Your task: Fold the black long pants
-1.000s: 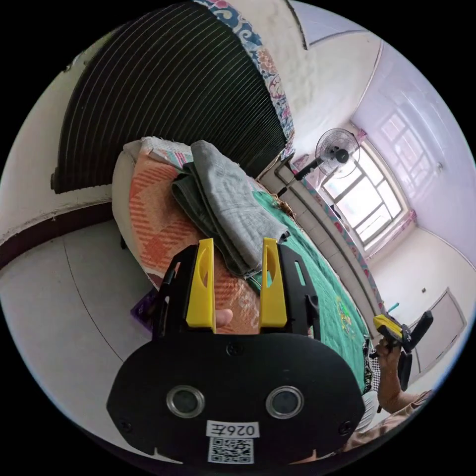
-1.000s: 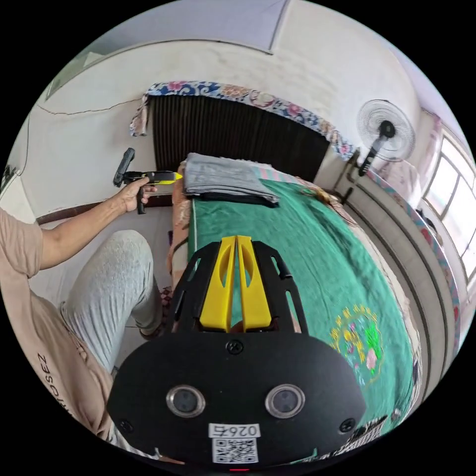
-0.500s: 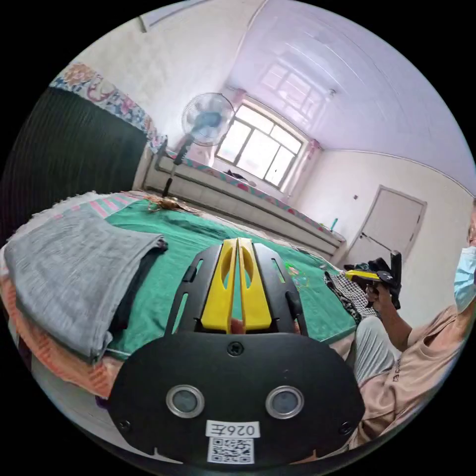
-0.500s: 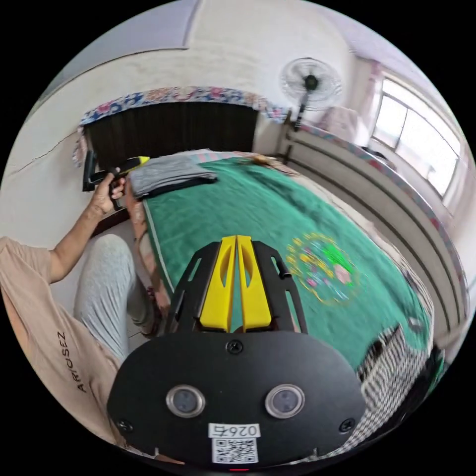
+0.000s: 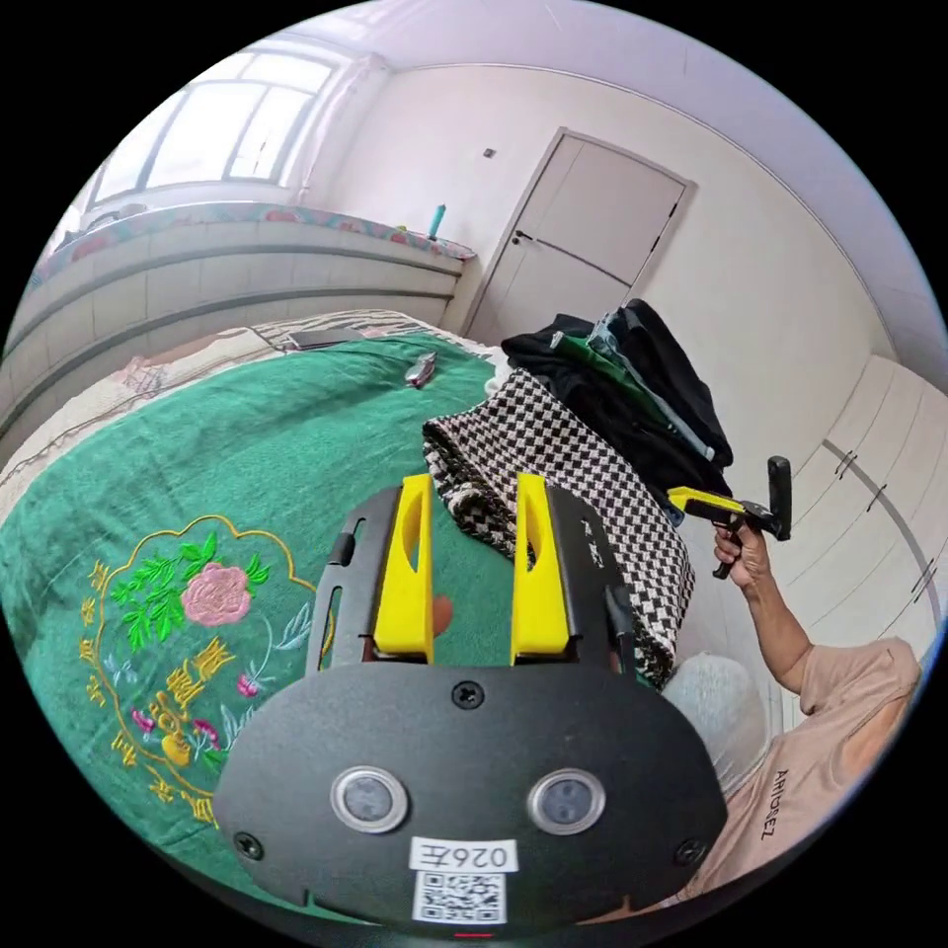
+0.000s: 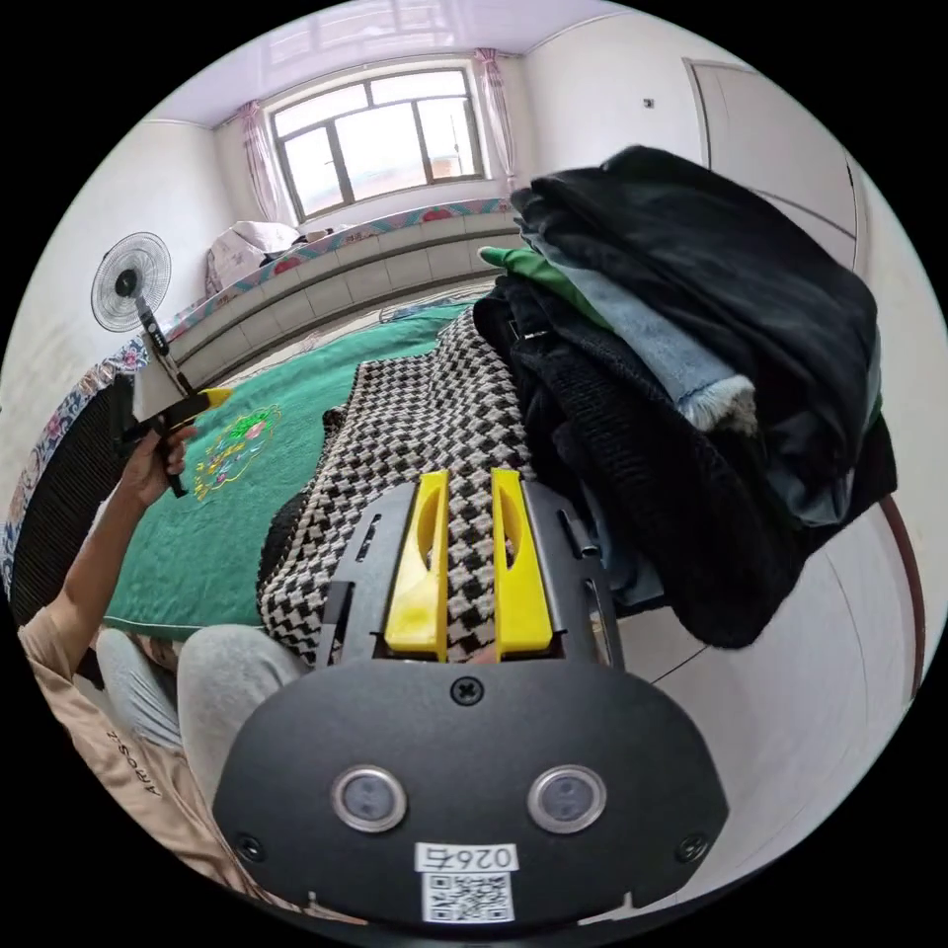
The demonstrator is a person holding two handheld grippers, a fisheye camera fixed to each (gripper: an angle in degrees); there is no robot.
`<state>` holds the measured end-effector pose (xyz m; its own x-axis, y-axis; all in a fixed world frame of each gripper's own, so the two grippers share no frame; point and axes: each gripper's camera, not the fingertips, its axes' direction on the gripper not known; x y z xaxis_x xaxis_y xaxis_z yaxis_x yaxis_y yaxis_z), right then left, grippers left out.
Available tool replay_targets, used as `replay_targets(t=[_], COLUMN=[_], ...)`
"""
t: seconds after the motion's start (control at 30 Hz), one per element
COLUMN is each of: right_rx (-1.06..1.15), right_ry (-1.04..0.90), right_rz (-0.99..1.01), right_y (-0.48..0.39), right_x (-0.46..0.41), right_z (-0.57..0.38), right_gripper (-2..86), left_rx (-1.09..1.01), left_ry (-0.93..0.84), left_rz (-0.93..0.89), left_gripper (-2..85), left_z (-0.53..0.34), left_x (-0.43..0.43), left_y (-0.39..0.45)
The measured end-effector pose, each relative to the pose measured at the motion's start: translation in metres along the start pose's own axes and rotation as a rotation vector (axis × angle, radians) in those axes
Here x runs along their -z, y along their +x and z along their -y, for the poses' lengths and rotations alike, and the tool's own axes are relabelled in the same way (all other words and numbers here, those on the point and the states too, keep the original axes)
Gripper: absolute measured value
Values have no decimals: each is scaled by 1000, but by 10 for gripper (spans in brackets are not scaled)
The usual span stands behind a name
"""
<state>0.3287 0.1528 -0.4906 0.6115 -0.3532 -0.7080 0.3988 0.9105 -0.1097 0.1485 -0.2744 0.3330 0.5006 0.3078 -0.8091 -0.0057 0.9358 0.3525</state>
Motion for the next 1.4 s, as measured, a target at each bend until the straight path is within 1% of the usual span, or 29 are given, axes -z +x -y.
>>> replay_targets(t=[0.07, 0.13, 0.2, 0.23, 0.27, 0.3, 0.33, 0.37, 0.4, 0.47, 0.5, 0.53, 0.57, 0.6, 0.63, 0.67, 0.7, 0.77, 0.87, 0.93, 1.0, 1.07, 1.13, 1.17, 1.27, 1.33, 1.4], right_rx=[-8, 10, 31, 45, 73, 90, 126, 157, 158, 97, 70, 5, -57, -89, -148, -195, -220, -295, -297, -282, -269, -178, -91, -18, 149, 192, 225], right_ry=[-33, -74, -130, -159, -171, -167, -142, -110, -85, 29, 60, 109, 129, 133, 136, 144, 141, 118, 46, 55, 43, 48, 52, 31, -37, -44, -33], right_rz=[16, 5, -30, -73, -117, -134, -154, -164, -162, -127, -115, -105, -104, -101, -68, 18, 62, 236, 307, 294, 263, 188, 181, 186, 190, 199, 237], right_y=[25, 35, 40, 41, 41, 41, 42, 45, 47, 65, 72, 88, 106, 115, 134, 154, 163, 192, 204, 206, 202, 185, 171, 161, 140, 138, 141], right_x=[-25, -45, -66, -78, -86, -88, -86, -81, -75, -44, -35, -20, -10, -6, -2, -2, -4, -21, -51, -55, -51, -43, -40, -44, -65, -71, -75], right_z=[12, 24, 32, 34, 32, 31, 26, 18, 13, -21, -32, -55, -76, -85, -100, -110, -113, -113, -102, -98, -91, -77, -58, -42, 0, 24, 51], right_gripper=[64, 58, 56, 55, 52, 49, 42, 34, 29, 19, 20, 37, 56, 65, 77, 79, 86, 110, 118, 94, 71, 57, 55, 56, 61, 69, 96], left_rx=[38, 59, 65, 72, 22, -38, -50, 2, -5, 37, 61, 128, 182, 190, 162, 98, 111, 85, 134, 173, 167, 150, 166, 193, 246, 248, 245], left_ry=[-105, -165, -220, -280, -302, -316, -351, -350, -338, -221, -192, -180, -185, -175, -200, -269, -284, -270, -251, -221, -194, -167, -132, -120, -126, -122, -99], left_rz=[-2, 30, 13, 38, 151, 136, 38, -3, -15, 68, 88, 81, 33, 34, 51, -1, -13, 54, 0, -40, -35, 14, 78, 133, 222, 201, 145], left_gripper=[168, 191, 196, 183, 158, 135, 89, 82, 79, 125, 146, 174, 186, 181, 173, 112, 82, 72, 63, 60, 58, 57, 57, 57, 59, 63, 74], left_z=[35, 55, 69, 75, 81, 85, 89, 93, 94, 96, 97, 100, 101, 102, 106, 110, 111, 113, 112, 108, 105, 97, 86, 74, 40, 23, 12], left_x=[-84, -135, -179, -204, -215, -220, -231, -237, -238, -238, -238, -245, -257, -260, -271, -287, -293, -303, -306, -301, -290, -266, -239, -220, -183, -175, -177], left_y=[-10, -18, -24, -25, -20, -17, -19, -27, -30, -46, -52, -65, -75, -76, -73, -65, -63, -54, -66, -78, -85, -92, -100, -109, -126, -130, -131])
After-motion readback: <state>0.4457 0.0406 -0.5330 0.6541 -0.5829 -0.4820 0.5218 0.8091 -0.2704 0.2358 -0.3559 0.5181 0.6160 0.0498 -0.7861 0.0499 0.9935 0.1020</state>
